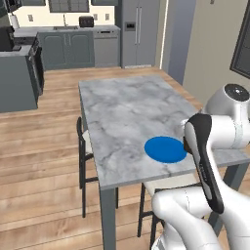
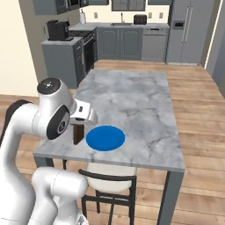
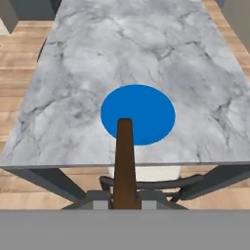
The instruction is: Start the toaster. Once the lever pops up, take the bread to the plate on the dining counter.
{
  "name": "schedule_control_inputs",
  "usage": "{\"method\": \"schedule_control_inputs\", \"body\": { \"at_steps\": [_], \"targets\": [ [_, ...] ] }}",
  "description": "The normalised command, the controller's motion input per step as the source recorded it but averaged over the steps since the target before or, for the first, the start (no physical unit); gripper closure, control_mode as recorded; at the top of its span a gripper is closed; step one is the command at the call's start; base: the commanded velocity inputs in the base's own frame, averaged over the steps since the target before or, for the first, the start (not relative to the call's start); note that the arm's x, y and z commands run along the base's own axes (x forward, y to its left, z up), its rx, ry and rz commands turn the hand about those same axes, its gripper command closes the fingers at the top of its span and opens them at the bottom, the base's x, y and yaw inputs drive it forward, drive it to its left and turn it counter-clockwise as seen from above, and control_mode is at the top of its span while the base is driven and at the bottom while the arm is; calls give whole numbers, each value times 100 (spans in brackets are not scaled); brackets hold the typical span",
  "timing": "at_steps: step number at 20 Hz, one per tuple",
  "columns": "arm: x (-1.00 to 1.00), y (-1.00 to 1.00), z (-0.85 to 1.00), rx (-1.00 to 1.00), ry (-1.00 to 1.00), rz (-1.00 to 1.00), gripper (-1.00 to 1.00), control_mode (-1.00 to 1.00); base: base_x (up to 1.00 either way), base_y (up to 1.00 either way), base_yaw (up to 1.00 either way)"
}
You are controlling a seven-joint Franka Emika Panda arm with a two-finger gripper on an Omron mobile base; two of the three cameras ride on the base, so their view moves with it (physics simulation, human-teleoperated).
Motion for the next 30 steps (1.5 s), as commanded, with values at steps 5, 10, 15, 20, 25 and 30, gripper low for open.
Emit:
{"method": "schedule_control_inputs", "body": {
  "at_steps": [5,10,15,20,25,30],
  "targets": [
    [70,0,-32,10,-20,12,100,-100,0,0,0],
    [77,0,-60,8,-13,12,100,-100,0,0,0],
    [44,0,-45,13,-3,14,100,-100,0,0,0],
    [36,-20,-10,13,1,6,100,-100,0,0,0],
    [43,-7,0,2,1,0,100,-100,0,0,0],
    [29,-1,-3,0,0,0,100,-100,0,0,0]
  ]
}}
